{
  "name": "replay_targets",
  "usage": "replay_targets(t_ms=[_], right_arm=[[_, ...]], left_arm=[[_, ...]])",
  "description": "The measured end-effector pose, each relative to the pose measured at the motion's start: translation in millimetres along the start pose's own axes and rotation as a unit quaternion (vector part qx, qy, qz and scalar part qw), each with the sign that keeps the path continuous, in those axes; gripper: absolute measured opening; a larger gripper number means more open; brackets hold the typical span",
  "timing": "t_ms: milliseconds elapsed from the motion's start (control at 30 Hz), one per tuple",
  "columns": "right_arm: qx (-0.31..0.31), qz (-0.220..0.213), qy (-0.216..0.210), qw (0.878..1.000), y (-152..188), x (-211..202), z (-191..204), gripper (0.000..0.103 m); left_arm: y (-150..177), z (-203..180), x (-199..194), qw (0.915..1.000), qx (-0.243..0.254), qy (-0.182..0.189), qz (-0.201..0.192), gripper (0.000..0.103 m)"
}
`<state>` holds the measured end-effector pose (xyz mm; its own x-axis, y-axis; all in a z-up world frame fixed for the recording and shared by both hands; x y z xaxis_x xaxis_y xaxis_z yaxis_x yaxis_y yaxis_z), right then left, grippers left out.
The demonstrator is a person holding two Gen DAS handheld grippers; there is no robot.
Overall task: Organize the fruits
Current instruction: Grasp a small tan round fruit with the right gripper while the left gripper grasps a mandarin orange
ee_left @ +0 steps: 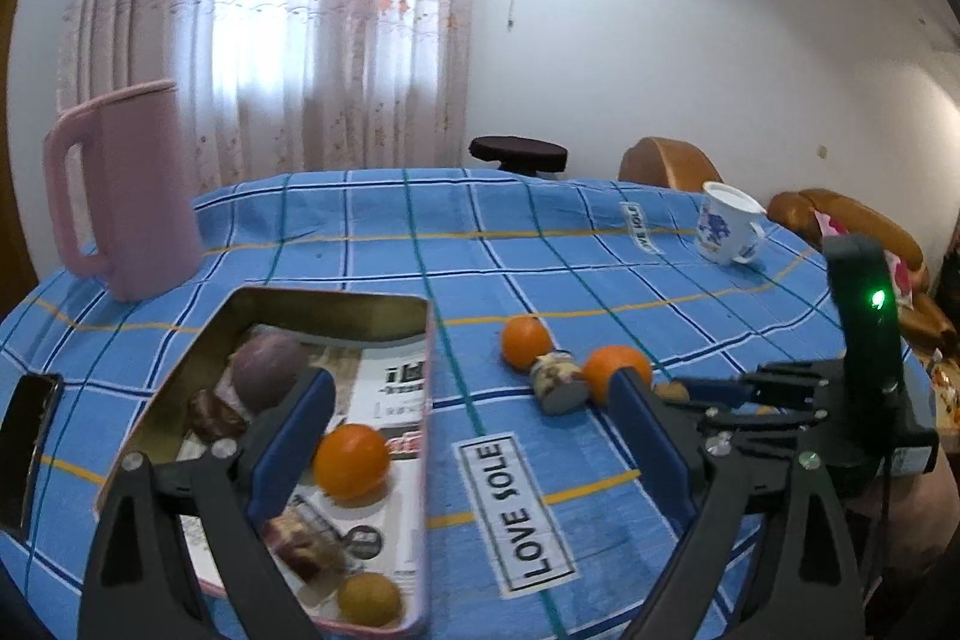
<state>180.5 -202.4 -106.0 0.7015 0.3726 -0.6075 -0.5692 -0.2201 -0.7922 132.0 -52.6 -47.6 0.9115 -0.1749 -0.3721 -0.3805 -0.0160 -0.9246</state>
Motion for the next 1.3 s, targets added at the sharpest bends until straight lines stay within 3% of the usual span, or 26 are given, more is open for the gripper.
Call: replay_targets(t_ms=[267,400,633,700,833,900,1033,1300], right_arm=[[-0.005,-0.037,0.068,0.997,-17,-7,-33,0.028],[-0.001,-0.045,0.068,0.997,-21,-6,-39,0.028],[0.012,-0.049,0.074,0.996,-20,-9,-48,0.028],[0.019,-0.048,0.073,0.996,-20,-9,-53,0.028],[0.03,-0.052,0.075,0.995,-19,-11,-60,0.028],[0.033,-0.055,0.077,0.995,-19,-13,-63,0.028],[0.042,-0.057,0.075,0.995,-19,-15,-67,0.028],[0.04,-0.061,0.077,0.994,-19,-16,-66,0.028]], left_arm=[[0,-38,26,0.9989,0.039,0.016,0.02,0.09],[4,-44,48,0.9973,0.054,0.006,0.049,0.076],[11,-63,61,0.9956,0.049,0.034,0.072,0.076],[12,-70,63,0.9949,0.05,0.044,0.075,0.069],[15,-87,71,0.9918,0.065,0.064,0.089,0.068],[18,-91,79,0.9902,0.063,0.07,0.103,0.058],[20,-102,89,0.9872,0.071,0.079,0.118,0.053],[20,-107,102,0.9856,0.106,0.044,0.125,0.053]])
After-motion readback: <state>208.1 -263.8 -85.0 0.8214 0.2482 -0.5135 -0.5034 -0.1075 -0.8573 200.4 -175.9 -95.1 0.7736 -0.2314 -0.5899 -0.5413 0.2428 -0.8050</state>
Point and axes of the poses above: each gripper's, at about its wrist camera, not at the fingertips, and x roughly the way its jaws point, z to its left, y to its underside, the point moved 6 cm from there along x, roughly the way its jaws point, and after that the axes turned 7 degrees about -z, right-handed, at the moved point
